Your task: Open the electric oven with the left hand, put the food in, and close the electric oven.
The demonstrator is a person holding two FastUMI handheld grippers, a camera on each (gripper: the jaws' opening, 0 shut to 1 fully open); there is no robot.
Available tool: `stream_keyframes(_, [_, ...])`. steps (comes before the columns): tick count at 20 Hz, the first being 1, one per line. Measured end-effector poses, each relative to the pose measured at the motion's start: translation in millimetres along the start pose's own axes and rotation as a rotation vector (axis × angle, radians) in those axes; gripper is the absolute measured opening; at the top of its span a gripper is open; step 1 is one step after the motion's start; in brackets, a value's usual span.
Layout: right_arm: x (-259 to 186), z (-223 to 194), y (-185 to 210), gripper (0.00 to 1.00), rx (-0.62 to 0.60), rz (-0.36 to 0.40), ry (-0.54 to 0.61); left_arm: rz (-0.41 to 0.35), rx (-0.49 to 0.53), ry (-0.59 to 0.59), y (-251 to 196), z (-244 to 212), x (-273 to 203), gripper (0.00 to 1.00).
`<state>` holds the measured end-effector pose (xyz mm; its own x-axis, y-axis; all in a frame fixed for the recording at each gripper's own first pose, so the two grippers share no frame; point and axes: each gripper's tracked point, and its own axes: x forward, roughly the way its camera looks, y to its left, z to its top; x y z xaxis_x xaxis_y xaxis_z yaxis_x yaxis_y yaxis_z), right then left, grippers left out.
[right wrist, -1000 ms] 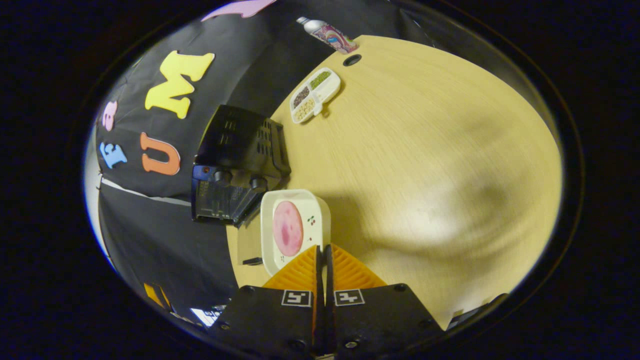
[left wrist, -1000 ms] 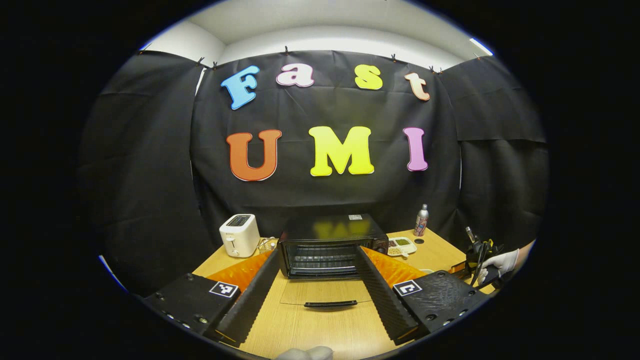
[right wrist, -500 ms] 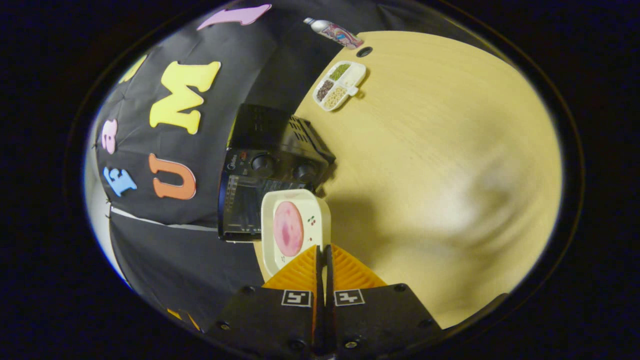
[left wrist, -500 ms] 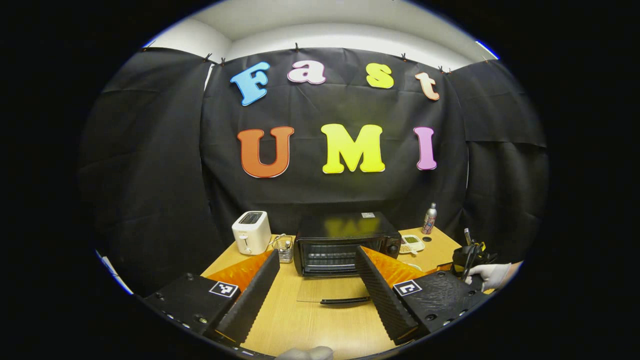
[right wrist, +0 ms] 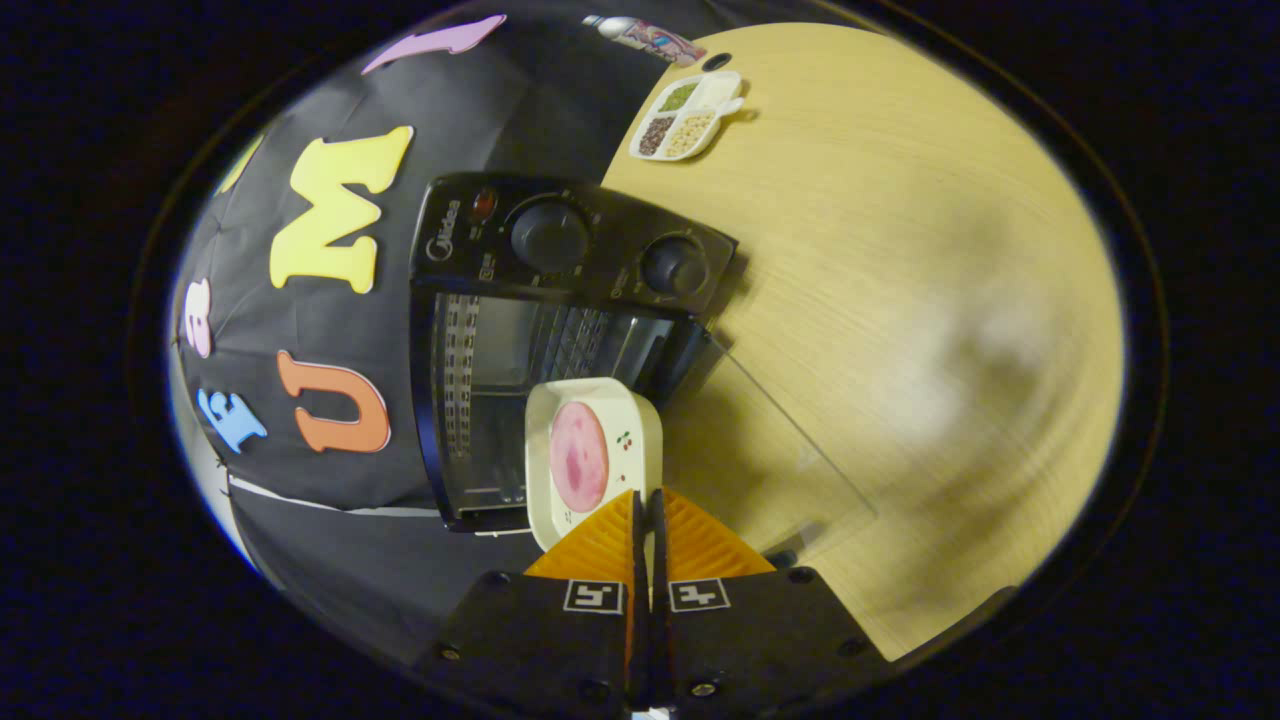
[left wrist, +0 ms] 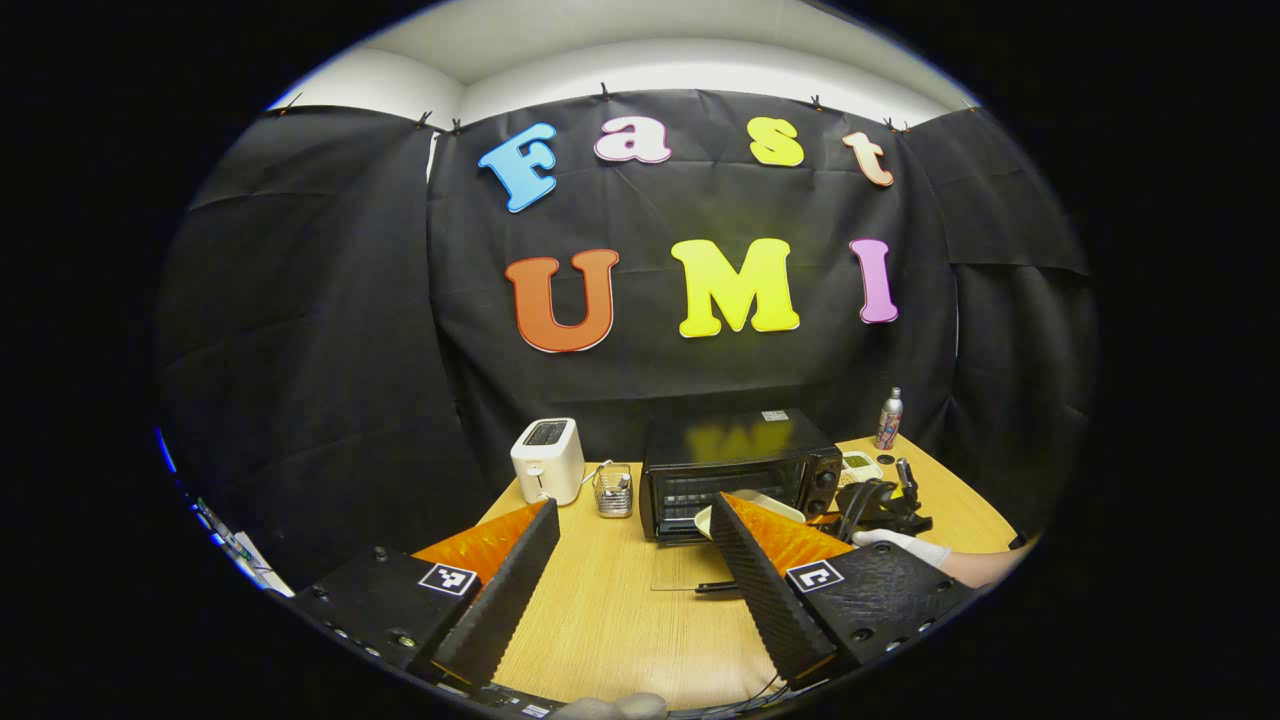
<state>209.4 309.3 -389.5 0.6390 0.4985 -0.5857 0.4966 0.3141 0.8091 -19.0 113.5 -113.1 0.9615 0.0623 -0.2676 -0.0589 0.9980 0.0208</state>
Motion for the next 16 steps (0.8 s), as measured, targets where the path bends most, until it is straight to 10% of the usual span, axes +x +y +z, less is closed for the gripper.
stream_keyframes(9, [49.4, 43.3, 36.3, 0.05, -0.045, 0.074, -0.142, 0.083, -0.004, 0.045, 34.9, -13.9, 11.2, 0.97])
stream_keyframes(13, [49.0, 49.1, 69.9, 0.08, -0.037, 0.243, -0.133, 0.08, -0.023, 0.056, 31.8, -19.1, 19.3, 0.97])
stream_keyframes(16, [39.4, 50.5, 60.3, 0.41, -0.102, 0.186, -0.107, 0.066, -0.027, 0.043, 26.4, -17.1, 24.7, 0.97])
